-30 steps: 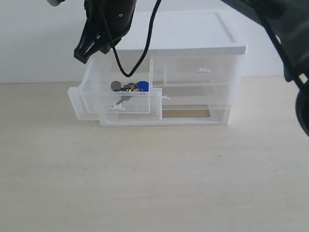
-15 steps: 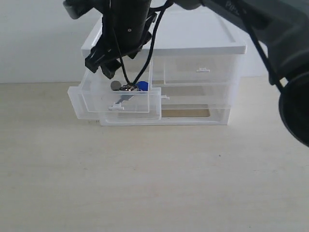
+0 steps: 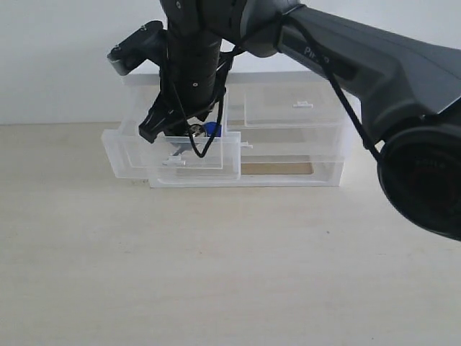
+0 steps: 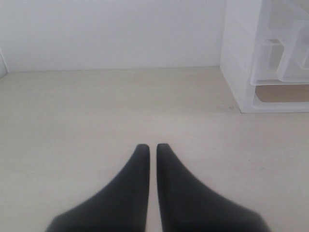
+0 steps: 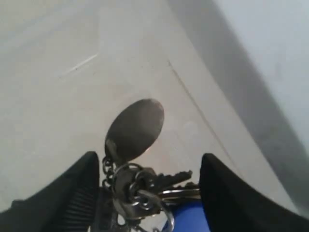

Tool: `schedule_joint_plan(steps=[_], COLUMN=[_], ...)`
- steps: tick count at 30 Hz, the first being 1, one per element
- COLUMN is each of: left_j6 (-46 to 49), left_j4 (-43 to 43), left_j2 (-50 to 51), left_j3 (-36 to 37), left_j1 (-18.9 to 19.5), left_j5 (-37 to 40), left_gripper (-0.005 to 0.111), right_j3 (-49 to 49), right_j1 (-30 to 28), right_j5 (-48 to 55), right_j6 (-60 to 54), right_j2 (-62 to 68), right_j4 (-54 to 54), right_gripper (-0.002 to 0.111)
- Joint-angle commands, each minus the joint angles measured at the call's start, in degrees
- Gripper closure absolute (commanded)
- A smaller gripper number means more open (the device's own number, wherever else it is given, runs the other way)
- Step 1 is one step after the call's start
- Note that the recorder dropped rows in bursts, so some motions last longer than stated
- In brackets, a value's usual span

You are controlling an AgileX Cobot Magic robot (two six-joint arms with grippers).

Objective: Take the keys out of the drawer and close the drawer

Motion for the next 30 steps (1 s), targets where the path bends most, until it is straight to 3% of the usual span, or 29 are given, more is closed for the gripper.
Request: schedule_joint_plan(steps=[1,3,4,30], left_j6=[-0.08,-0.08,-0.08,-0.08], left_j4=[0.09,0.09,0.09,0.09], left_j2=[-0.17,-0.17,-0.17,-0.17], left_j3=[0.21,0.21,0.21,0.21], left_j1=[0.14,0.14,0.14,0.14], left_j5=[-0.22,-0.22,-0.22,-0.22], left_gripper=[0.102,0.102,0.102,0.102], right_j3=[-0.03,-0.03,-0.03,-0.13], right_j1=[-1.22,-1.22,-1.22,-1.22], right_j5=[-0.37,-0.37,-0.37,-0.37], right_j6=[-1.83,-3.90,-4.61,-4.77], right_j2=[1.73,2.13,2.13,-6.15], right_j4=[-1.26,-1.26,-1.26,-0.86], right_gripper=[0.079,0.104,0.108,0.108])
